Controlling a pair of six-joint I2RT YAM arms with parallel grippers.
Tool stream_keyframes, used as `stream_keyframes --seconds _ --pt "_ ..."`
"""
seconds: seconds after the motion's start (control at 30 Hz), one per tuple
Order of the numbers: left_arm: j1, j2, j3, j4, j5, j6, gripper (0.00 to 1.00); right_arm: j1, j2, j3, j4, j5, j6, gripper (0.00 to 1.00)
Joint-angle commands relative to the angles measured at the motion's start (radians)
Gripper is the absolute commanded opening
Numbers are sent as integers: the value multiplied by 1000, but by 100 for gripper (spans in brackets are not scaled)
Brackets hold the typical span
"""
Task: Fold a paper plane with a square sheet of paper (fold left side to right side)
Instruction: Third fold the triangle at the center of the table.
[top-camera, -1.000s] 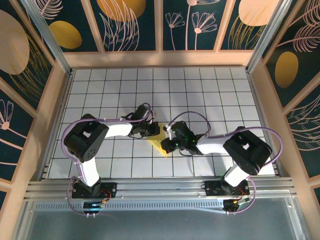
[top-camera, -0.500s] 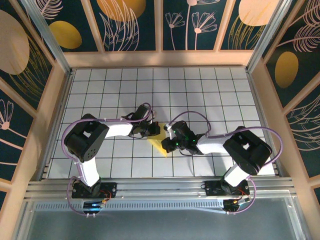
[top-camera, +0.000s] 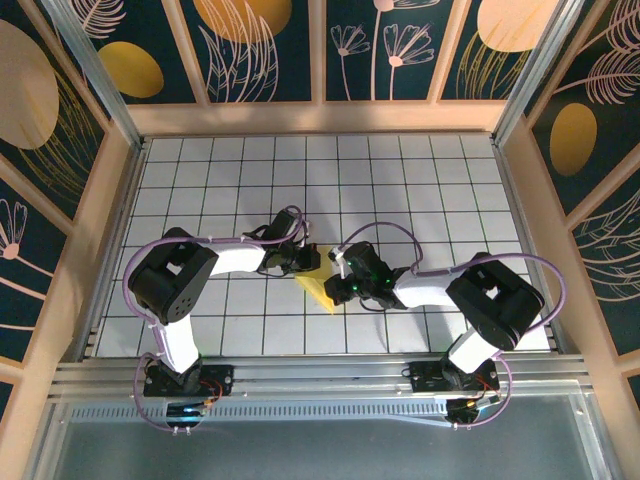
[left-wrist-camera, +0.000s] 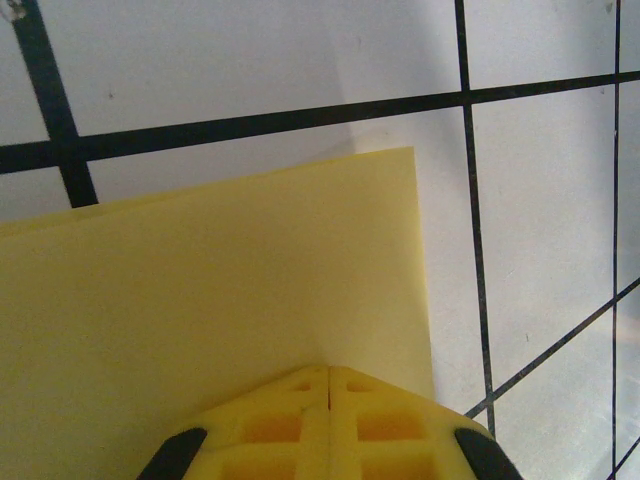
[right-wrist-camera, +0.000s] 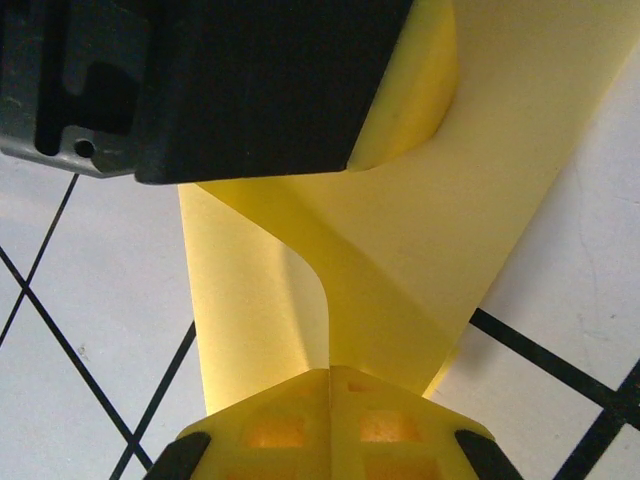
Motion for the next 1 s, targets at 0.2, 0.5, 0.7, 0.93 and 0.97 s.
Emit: stream_keyframes --seconds 0.2,0.5,0.7,0.93,0.97 --pt "-10 40 1 -46 -17 16 0 -8 -9 18 -21 28 -13 0" --pt "-11 43 2 -44 -17 16 0 -8 -2 21 -23 31 -16 0" --pt "-12 38 2 -41 -16 13 0 -7 17 22 -25 24 -16 0" --pt "-12 23 33 -57 -15 22 7 -6 32 6 -51 18 -15 0" --pt "-12 19 45 -65 -18 27 9 -6 34 1 -52 18 -12 0"
